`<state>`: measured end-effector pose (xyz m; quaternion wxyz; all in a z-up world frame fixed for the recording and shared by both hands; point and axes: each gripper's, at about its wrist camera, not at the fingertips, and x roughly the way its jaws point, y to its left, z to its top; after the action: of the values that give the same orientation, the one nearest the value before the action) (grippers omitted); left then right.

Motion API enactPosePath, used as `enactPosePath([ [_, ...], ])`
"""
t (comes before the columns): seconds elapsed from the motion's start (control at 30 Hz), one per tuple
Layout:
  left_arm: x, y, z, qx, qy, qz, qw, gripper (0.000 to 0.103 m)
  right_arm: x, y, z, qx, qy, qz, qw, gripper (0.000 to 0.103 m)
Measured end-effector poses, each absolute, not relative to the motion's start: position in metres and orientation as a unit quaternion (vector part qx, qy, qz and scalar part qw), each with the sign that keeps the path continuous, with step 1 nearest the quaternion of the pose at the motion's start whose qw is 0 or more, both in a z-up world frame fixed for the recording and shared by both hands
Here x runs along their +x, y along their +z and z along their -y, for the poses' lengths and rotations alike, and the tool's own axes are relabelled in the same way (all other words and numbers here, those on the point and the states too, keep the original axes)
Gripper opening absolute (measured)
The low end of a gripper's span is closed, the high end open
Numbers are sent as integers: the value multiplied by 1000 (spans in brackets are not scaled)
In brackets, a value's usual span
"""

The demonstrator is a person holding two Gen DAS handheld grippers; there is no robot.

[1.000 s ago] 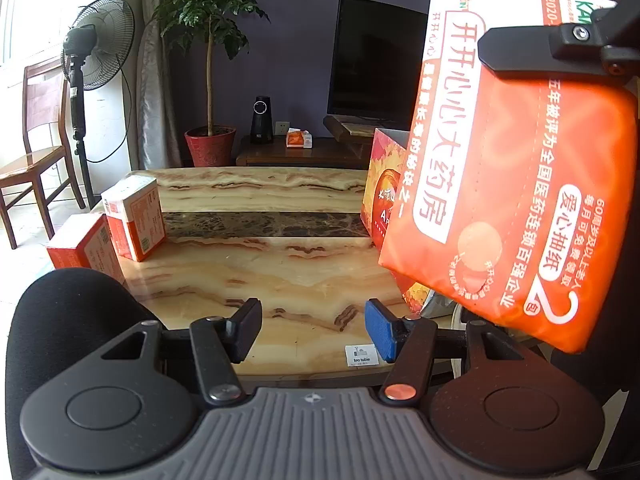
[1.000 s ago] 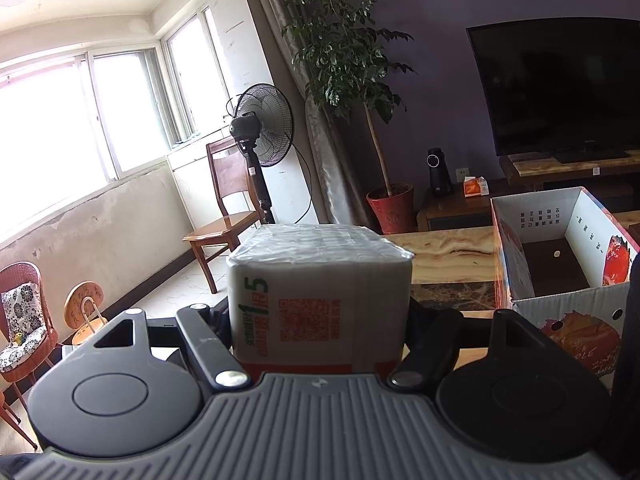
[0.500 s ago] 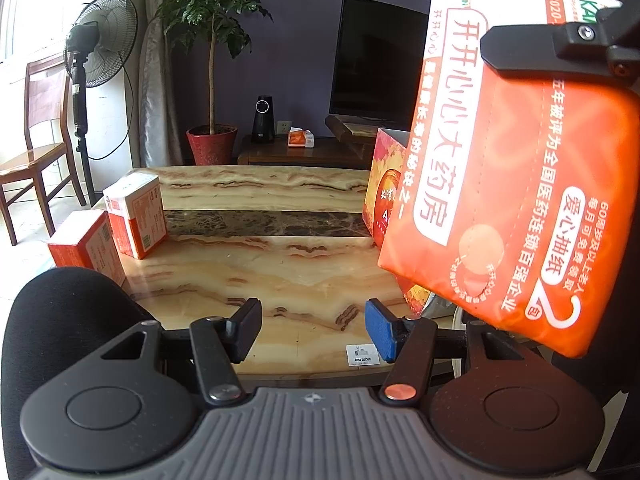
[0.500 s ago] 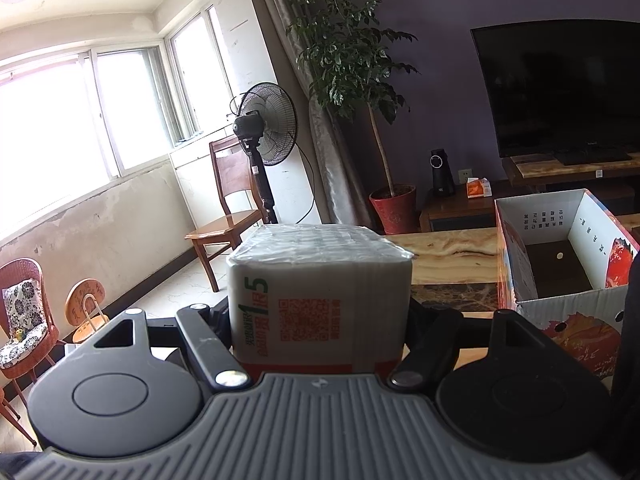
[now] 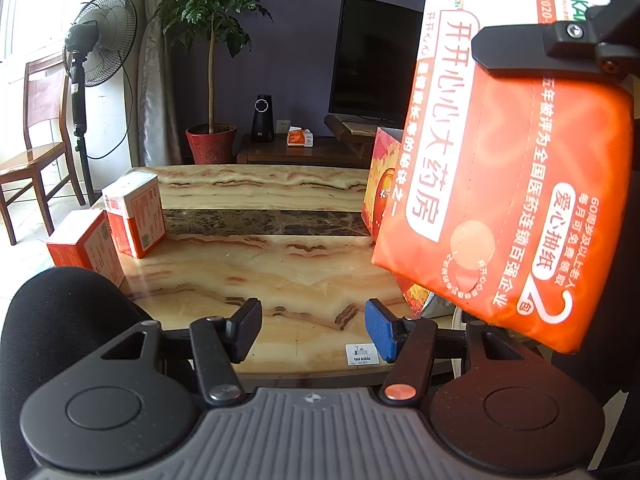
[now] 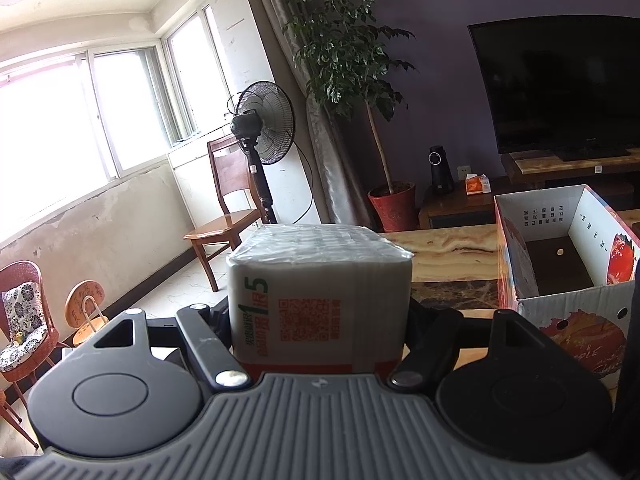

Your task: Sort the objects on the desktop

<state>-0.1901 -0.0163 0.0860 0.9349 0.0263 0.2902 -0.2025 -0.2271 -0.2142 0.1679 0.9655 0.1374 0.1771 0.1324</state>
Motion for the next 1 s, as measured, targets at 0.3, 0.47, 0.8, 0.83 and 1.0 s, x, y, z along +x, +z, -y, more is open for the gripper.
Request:
enactPosePath([
  [0.3,-190,86,16,26,-203,-290,935,58,-228,168,215,139,135,-174,966,76],
  [0.47,-190,86,16,27,-204,-290,935,58,-228,169,216,141,134,-173,966,76],
  [0.8,-189,86,14,29,-204,-289,935,58,-226,169,217,140,136,-174,965,76],
  [0.83,-189,86,15,29,-204,-289,935,58,-225,169,217,140,136,-174,965,76],
  [1.0,-190,86,15,33,-203,-288,935,59,-224,169,217,138,138,-175,965,76],
])
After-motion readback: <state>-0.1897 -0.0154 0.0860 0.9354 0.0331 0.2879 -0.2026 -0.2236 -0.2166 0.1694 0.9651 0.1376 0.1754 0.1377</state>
